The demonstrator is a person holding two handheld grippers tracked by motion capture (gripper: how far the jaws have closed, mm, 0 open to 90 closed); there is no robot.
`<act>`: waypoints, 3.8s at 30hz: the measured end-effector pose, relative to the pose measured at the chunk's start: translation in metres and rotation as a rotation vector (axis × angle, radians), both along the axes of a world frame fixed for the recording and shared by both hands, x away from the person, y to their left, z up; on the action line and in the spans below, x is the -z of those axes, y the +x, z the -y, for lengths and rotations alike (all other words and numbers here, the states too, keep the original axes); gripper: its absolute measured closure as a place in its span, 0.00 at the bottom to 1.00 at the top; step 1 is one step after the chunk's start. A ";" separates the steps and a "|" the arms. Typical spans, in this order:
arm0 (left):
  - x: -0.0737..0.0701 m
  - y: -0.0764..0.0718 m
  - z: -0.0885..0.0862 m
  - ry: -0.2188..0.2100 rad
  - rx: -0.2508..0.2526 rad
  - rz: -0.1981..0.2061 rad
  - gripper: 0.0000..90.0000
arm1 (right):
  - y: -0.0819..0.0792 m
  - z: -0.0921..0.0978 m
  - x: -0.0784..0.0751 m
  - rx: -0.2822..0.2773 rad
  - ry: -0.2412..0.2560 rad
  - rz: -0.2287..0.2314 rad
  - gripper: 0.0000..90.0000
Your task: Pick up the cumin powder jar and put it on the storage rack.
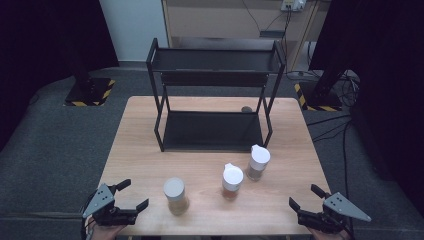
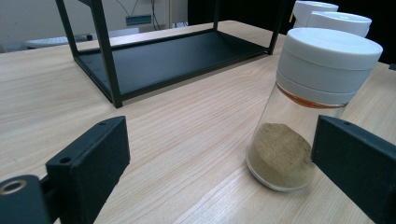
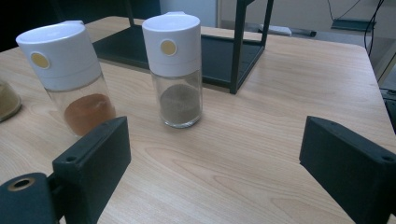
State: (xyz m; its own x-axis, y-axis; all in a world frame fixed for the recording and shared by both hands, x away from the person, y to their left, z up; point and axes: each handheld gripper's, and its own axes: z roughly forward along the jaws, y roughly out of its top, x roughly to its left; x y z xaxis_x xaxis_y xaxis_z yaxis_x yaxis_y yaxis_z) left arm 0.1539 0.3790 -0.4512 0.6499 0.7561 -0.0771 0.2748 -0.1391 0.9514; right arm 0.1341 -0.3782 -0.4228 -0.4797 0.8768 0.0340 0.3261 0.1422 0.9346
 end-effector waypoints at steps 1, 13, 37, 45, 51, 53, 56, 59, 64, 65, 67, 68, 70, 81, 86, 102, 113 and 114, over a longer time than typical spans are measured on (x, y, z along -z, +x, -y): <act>0.000 0.000 0.000 0.000 0.000 0.000 0.04 | 0.000 0.000 0.000 0.000 -0.002 -0.001 0.10; -0.001 0.000 0.000 -0.003 0.003 -0.004 0.04 | 0.002 0.003 0.002 -0.015 0.012 -0.009 0.10; -0.032 -0.007 -0.003 -0.006 -0.003 -0.009 0.05 | 0.003 0.001 0.001 -0.014 0.007 -0.013 0.10; -0.056 0.004 -0.011 -0.047 0.046 -0.062 0.06 | 0.003 0.002 0.001 -0.011 0.007 -0.014 0.10; -0.073 0.008 -0.008 -0.043 0.068 -0.065 0.05 | 0.003 0.002 0.001 -0.008 0.009 -0.016 0.10; -0.076 0.009 -0.007 -0.040 0.072 -0.065 0.05 | 0.003 0.002 0.001 -0.009 0.009 -0.015 0.10; -0.084 0.011 -0.005 -0.024 0.083 -0.067 0.05 | 0.003 0.002 0.001 -0.009 0.009 -0.014 0.10; -0.091 0.013 -0.002 -0.008 0.098 -0.063 0.05 | 0.003 0.002 0.001 -0.007 0.009 -0.015 0.10; -0.101 0.018 0.005 0.015 0.125 -0.063 0.05 | 0.002 0.002 0.001 -0.005 0.010 -0.013 0.10; -0.102 0.018 0.007 0.020 0.128 -0.062 0.05 | 0.002 0.002 0.001 -0.006 0.011 -0.014 0.10; -0.104 0.020 0.010 0.023 0.133 -0.061 0.05 | 0.002 0.002 0.001 -0.006 0.008 -0.013 0.10; -0.105 0.021 0.011 0.027 0.138 -0.064 0.05 | 0.002 0.002 0.001 -0.006 0.008 -0.013 0.10; -0.105 0.022 0.014 0.028 0.145 -0.065 0.05 | 0.002 0.002 0.001 -0.005 0.010 -0.013 0.10; -0.102 0.032 0.031 0.051 0.183 -0.074 0.04 | 0.002 0.002 0.001 -0.006 0.010 -0.013 0.10; -0.100 0.038 0.040 0.066 0.199 -0.080 0.04 | 0.002 0.002 0.001 -0.005 0.012 -0.014 0.10; -0.084 0.054 0.065 0.116 0.230 -0.111 0.04 | 0.002 0.003 0.001 -0.006 0.013 -0.014 0.10; -0.068 0.062 0.077 0.132 0.239 -0.130 0.05 | 0.002 0.003 0.000 -0.005 0.012 -0.016 0.10; -0.066 0.063 0.078 0.130 0.240 -0.132 0.05 | 0.002 0.003 0.000 -0.005 0.012 -0.016 0.10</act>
State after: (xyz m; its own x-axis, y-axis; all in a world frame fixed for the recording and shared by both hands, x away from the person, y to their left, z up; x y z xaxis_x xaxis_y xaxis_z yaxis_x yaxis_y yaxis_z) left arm 0.2170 0.3014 -0.3848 0.8022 0.5909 -0.0854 0.3394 -0.3336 0.8795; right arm 0.1360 -0.3810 -0.4232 -0.4836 0.8737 0.0517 0.3399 0.1330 0.9310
